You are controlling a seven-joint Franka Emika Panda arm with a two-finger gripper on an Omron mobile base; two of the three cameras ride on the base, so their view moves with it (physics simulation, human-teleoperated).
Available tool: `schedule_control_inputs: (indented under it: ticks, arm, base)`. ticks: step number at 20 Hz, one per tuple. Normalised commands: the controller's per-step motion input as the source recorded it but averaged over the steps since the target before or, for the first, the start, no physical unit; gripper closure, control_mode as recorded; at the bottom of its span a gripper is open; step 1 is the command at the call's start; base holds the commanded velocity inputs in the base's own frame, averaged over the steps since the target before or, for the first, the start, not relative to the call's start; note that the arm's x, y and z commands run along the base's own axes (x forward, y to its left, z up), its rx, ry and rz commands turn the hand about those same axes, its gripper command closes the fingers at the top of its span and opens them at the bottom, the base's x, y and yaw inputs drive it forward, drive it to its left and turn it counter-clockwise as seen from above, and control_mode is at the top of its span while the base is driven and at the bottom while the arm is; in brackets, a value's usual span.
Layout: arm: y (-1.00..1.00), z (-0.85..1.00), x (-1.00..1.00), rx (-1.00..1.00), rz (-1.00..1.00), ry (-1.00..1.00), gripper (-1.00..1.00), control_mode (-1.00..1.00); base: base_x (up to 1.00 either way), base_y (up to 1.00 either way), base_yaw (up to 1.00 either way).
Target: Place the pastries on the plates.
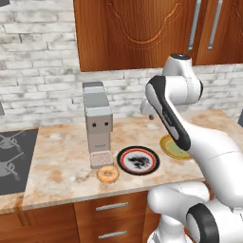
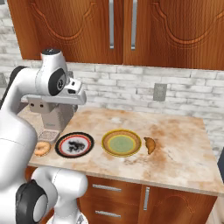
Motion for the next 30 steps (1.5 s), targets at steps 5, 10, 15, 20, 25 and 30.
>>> schedule_control_inputs:
  ticks: [5,10,15,20,25,30]
  arm:
    - [0.94,-0.51,-0.36,0.02,0.01,0.02,-1.00,-1.00]
    - [0.71,-0.83,-0.18,0.02,0.01,0.07,-1.00,-1.00]
    - [0.48,-0.78,-0.03,0.04,0.00,0.06,-1.00,-1.00]
    - [0.28,-0.55,0.00,0.15,0.00,0.02,-1.00,-1.00]
    - [0.14,-0.49,0.00,0.01,0.00,0.00,-1.00,-1.00]
    - [0.00,-0.31,0.20,-0.10,0.00,0.00,-1.00,-1.00]
  base:
    - [0.00,0.00,0.00]
    - [0.00,0.00,0.00]
    - [0.00,0.00,0.00]
    - [0.00,0.00,0.00]
    - [0.00,0.00,0.00]
    - [0.00,0.00,0.00]
